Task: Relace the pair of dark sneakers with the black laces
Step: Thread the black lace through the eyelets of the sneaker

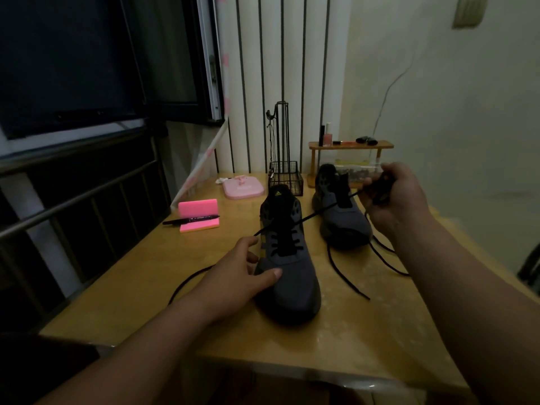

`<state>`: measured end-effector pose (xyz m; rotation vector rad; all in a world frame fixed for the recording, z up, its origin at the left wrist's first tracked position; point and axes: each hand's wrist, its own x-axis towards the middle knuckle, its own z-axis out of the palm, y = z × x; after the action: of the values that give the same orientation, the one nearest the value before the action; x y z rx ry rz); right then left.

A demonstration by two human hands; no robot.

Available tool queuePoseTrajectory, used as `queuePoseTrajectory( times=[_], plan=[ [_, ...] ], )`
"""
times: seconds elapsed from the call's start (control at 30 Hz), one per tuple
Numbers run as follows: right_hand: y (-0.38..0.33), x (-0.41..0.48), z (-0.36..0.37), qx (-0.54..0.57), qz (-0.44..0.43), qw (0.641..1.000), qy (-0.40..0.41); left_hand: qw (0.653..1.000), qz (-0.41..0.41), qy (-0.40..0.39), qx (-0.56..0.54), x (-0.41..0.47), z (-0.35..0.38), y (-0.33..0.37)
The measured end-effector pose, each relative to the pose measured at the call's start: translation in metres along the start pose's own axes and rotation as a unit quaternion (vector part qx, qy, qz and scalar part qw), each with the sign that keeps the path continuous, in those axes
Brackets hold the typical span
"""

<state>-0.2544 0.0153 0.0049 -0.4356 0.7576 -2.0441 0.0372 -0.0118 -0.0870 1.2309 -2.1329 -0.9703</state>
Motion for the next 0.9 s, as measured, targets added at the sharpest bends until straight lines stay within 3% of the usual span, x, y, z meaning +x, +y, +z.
queuePoseTrajectory(
  times=[0.2, 0.3, 0.37, 0.43, 0.6, 0.83, 0.9],
  plan=[
    [-0.009, 0.001, 0.002, -0.015, -0.018, 0.999, 0.024, 0.997, 0.034, 0.002, 0.076, 0.017, -0.013, -0.004],
    [-0.013, 0.0, 0.003, -0.126, -0.019, 0.992, -0.018, 0.999, 0.025, -0.033, 0.032, 0.021, -0.011, -0.008],
    [-0.017, -0.002, 0.004, -0.182, -0.012, 0.982, -0.058, 0.999, 0.045, 0.012, 0.011, 0.026, -0.01, -0.009],
    [-0.018, -0.004, 0.004, -0.202, -0.005, 0.976, -0.084, 0.997, 0.051, 0.051, -0.012, 0.036, -0.014, -0.004],
    [-0.011, -0.006, 0.004, -0.201, 0.033, 0.972, -0.119, 0.999, 0.027, 0.022, 0.004, 0.06, -0.01, 0.013],
    [-0.022, -0.003, -0.009, -0.15, 0.024, 0.988, -0.01, 0.989, 0.06, 0.138, -0.001, 0.067, -0.02, 0.004],
    [-0.022, -0.006, -0.01, -0.214, 0.02, 0.976, -0.015, 0.984, 0.06, 0.16, 0.049, 0.065, -0.013, 0.004]
  ],
)
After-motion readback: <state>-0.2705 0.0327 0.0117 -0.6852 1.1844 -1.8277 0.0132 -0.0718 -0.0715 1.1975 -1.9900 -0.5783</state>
